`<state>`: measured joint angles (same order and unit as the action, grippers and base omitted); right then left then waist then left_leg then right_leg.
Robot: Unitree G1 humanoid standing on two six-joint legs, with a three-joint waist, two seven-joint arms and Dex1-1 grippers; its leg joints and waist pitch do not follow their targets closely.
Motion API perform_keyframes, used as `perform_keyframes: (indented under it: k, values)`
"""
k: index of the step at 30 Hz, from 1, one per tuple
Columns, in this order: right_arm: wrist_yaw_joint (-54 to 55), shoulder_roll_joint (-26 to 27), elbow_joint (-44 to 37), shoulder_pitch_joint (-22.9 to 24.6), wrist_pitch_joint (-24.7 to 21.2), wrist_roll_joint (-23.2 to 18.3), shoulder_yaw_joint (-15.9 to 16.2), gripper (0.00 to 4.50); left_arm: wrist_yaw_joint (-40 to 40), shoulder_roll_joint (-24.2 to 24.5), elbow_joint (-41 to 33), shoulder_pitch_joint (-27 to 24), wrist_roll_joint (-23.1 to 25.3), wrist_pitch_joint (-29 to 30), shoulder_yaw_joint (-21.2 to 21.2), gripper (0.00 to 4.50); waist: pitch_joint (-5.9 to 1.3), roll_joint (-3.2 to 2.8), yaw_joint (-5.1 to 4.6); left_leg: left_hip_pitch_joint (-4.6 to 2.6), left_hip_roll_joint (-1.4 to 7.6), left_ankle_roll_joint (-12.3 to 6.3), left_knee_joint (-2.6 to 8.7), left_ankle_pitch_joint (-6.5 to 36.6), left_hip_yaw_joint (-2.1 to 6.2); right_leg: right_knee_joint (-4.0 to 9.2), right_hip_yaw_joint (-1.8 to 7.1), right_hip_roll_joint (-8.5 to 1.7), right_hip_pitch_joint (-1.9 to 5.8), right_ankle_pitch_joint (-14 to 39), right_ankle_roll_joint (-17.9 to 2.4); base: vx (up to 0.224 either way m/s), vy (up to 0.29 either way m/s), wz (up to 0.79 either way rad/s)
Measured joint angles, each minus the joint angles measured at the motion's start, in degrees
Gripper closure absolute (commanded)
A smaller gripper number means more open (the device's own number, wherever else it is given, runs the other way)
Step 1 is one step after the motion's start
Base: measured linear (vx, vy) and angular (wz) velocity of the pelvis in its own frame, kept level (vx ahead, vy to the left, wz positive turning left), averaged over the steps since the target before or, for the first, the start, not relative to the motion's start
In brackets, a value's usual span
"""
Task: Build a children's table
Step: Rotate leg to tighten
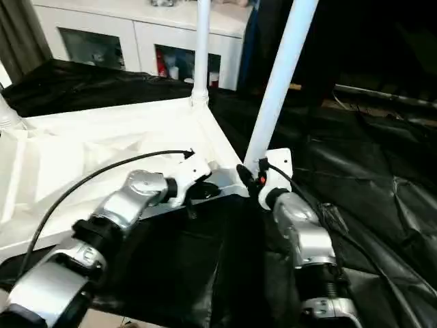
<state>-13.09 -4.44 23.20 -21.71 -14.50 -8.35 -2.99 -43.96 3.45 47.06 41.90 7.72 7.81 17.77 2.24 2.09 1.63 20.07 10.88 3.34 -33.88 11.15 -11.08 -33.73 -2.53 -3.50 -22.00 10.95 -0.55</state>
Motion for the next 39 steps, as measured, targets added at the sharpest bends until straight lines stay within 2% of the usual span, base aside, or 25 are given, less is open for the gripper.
perform_keyframes:
  k: [3,5,6,10,14,16,20,24,28,34,39]
  values:
    - [-0.02,0.15,0.31,-0.13,0.28,-0.11,-0.01,1.74,-0.26,-0.02,0.01,0.09,0.0,0.03,0.06,4.5,-0.01,-0.05,0.0,0.01,-0.01,0.0,0.15,0.0,-0.01,0.32,-0.01,0.0,0.06,0.0,0.0,0.0,0.0,0.0]
    - [-0.27,0.0,0.4,-0.13,0.26,-0.12,0.01,1.37,-0.82,0.04,-0.05,0.1,-0.02,0.03,0.08,4.5,-0.02,-0.08,0.02,0.01,-0.04,0.0,0.25,0.0,-0.03,0.43,0.01,0.0,0.08,-0.02,-0.01,0.0,0.0,0.0]
    - [-0.98,-0.38,0.29,-0.1,0.27,-0.09,0.2,1.37,-1.13,0.18,-0.13,0.1,-0.03,0.02,0.11,4.5,-0.01,-0.09,0.02,0.02,-0.03,-0.01,0.26,0.0,-0.04,0.45,0.01,0.0,0.08,-0.03,-0.02,0.0,0.0,0.0]
    - [-13.02,-6.56,-2.15,1.53,0.23,-0.76,3.28,1.37,-6.53,2.89,-1.18,0.08,-0.65,-0.86,0.53,4.5,0.06,-0.2,-0.02,0.05,-0.01,0.0,0.41,0.0,-0.06,0.48,-0.02,0.02,0.03,-0.39,0.15,0.0,0.0,0.0]
    - [-21.73,-11.22,-3.05,2.06,0.92,-0.9,4.88,1.37,-10.85,4.83,-2.1,-0.36,-1.5,-2.09,0.58,4.5,0.06,-0.23,0.09,0.0,0.04,0.0,0.78,-0.01,-0.06,0.47,-0.09,0.07,-0.04,-0.69,-0.04,0.0,0.0,0.0]
    - [-26.57,-13.68,-4.07,2.63,0.84,-2.33,5.27,1.37,-13.88,6.62,-3.39,-1.01,-2.21,-2.53,0.62,4.5,0.1,-0.29,0.18,0.01,0.07,0.01,0.94,-0.01,-0.06,0.48,-0.13,0.1,-0.12,-0.62,-0.02,0.0,0.0,0.0]
    - [-34.78,-16.67,-6.39,3.86,0.03,-5.51,5.98,1.37,-21.09,9.97,-6.0,-2.45,-3.76,-3.95,0.92,4.5,0.2,-0.46,0.32,0.12,0.08,-0.03,1.01,-0.01,-0.16,0.49,-0.11,0.1,-0.27,-0.5,-0.1,0.0,0.0,0.0]
    - [-41.1,-18.3,-7.38,4.5,-0.56,-6.48,8.15,1.37,-27.83,11.98,-8.63,-3.9,-5.82,-3.55,1.28,4.5,0.26,-0.54,0.61,0.24,0.07,-0.03,1.01,0.0,-0.24,0.5,-0.1,0.05,-0.34,-0.48,-0.14,0.0,0.0,0.0]
    - [-44.56,-19.39,-7.38,4.93,-0.84,-7.0,8.74,1.37,-30.21,13.3,-9.83,-4.68,-6.33,-2.92,1.4,4.5,0.26,-0.55,0.74,0.22,0.07,-0.02,0.99,0.0,-0.3,0.49,-0.07,0.04,-0.34,-0.49,-0.15,0.0,0.0,0.0]
    - [-46.73,-20.17,-7.79,5.07,-1.58,-7.74,9.14,2.02,-31.22,13.71,-10.75,-5.21,-6.64,-2.47,1.43,4.5,0.26,-0.55,0.87,0.18,0.08,-0.01,0.99,0.0,-0.3,0.44,-0.08,0.05,-0.34,-0.49,-0.15,0.0,0.0,0.0]
    - [-46.87,-20.33,-8.5,5.26,-2.02,-7.72,9.19,2.08,-31.48,13.9,-11.45,-5.42,-6.8,-1.93,1.43,4.5,0.26,-0.55,1.07,0.18,0.08,-0.02,0.99,0.0,-0.3,0.43,-0.08,0.05,-0.34,-0.49,-0.15,0.0,0.0,0.0]
